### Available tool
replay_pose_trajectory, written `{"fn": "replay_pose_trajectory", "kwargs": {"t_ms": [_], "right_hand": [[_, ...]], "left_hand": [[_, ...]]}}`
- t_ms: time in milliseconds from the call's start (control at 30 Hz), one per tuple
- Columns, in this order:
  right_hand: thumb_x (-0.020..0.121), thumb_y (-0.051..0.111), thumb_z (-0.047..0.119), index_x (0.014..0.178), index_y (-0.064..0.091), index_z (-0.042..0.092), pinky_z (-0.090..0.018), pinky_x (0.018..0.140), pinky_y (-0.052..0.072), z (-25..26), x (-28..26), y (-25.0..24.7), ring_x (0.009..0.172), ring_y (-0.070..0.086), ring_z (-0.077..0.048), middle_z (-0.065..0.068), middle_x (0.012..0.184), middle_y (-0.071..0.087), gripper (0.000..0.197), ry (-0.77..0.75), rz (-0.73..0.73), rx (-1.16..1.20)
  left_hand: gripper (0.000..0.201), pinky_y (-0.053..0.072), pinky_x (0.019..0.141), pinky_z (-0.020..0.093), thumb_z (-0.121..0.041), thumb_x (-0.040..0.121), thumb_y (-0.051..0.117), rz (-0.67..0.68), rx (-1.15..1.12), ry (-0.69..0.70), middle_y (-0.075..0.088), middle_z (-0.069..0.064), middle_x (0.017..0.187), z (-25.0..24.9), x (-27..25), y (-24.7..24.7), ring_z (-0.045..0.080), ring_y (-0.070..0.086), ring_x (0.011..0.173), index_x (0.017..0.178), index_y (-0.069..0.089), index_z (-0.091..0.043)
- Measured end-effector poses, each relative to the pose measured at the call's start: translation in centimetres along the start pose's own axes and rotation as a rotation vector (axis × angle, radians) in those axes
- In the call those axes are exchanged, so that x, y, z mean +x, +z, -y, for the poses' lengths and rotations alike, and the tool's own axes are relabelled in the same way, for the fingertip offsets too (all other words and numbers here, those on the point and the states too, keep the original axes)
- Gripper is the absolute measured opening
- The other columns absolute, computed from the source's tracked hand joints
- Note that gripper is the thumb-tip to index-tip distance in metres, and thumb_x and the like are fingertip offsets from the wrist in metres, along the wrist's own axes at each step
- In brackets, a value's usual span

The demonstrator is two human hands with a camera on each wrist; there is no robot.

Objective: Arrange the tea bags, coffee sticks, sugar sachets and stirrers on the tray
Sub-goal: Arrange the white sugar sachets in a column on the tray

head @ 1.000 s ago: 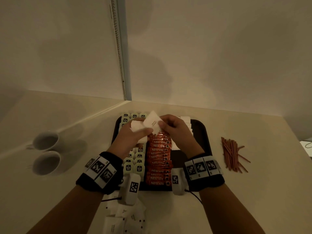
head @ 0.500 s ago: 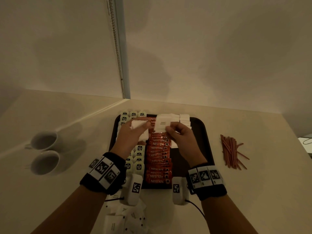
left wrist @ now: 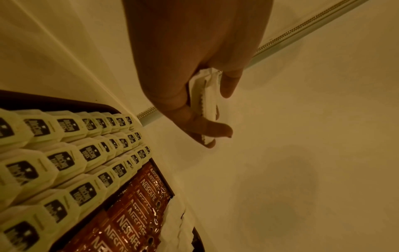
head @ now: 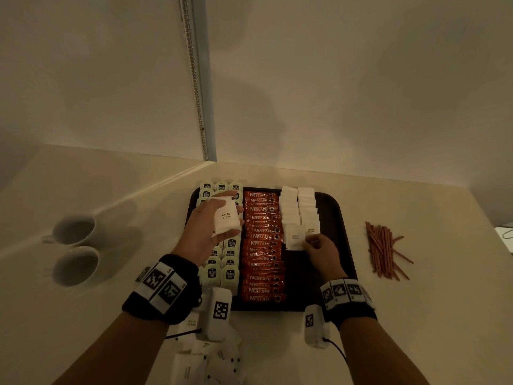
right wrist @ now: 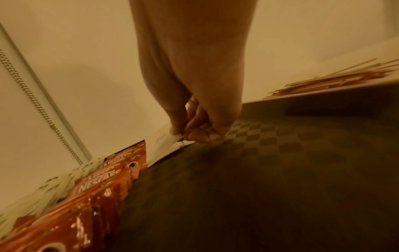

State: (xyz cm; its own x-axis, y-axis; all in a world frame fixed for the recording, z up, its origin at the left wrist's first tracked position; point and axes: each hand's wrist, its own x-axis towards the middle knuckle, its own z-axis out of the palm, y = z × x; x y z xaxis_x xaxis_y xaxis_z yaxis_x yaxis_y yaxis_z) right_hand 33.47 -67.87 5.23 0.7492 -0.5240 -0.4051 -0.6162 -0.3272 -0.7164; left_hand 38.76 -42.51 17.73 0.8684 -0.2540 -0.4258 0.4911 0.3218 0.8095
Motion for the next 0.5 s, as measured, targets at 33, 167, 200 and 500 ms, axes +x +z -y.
{"fn": "replay_pose_trajectory", "kwargs": {"t_ms": [33,167,200,500], "right_hand": [[0.089,0.061,0.015,0.110,0.059,0.012,-0.035,0.091,0.048,0.0,0.1,0.2,0.107,0.057,-0.020,-0.006,0.117,0.060,0.021,-0.002,-0.007,-0.007],[0.089,0.061,0.013,0.111,0.060,0.009,-0.029,0.087,0.045,0.4,0.2,0.7,0.106,0.056,-0.019,-0.008,0.115,0.060,0.022,-0.007,-0.038,-0.061],[0.088,0.062,0.013,0.110,0.060,0.008,-0.028,0.085,0.044,0.6,0.2,0.8,0.104,0.057,-0.019,-0.008,0.114,0.061,0.022,-0.010,-0.057,-0.078],[0.087,0.064,0.020,0.103,0.057,0.007,-0.021,0.075,0.046,3.5,-1.3,1.0,0.087,0.059,-0.012,-0.003,0.096,0.060,0.021,-0.181,-0.139,-0.031]], "left_hand": [[0.029,0.054,0.051,0.024,-0.016,0.098,0.040,0.000,-0.001,-0.005,0.071,0.008,0.090,0.1,0.0,-0.1,0.018,0.067,0.071,0.104,0.068,-0.022],[0.030,0.055,0.053,0.024,-0.017,0.098,0.039,-0.015,-0.017,-0.022,0.071,0.009,0.094,0.2,0.0,-0.3,0.023,0.066,0.078,0.109,0.066,-0.020],[0.030,0.056,0.054,0.024,-0.017,0.098,0.038,-0.016,-0.031,-0.025,0.072,0.009,0.093,0.1,0.0,-0.3,0.023,0.067,0.078,0.111,0.066,-0.020],[0.020,0.057,0.056,0.026,-0.010,0.100,0.041,0.011,-0.075,-0.019,0.072,0.014,0.096,0.2,0.2,-0.1,0.027,0.068,0.085,0.114,0.055,-0.008]]}}
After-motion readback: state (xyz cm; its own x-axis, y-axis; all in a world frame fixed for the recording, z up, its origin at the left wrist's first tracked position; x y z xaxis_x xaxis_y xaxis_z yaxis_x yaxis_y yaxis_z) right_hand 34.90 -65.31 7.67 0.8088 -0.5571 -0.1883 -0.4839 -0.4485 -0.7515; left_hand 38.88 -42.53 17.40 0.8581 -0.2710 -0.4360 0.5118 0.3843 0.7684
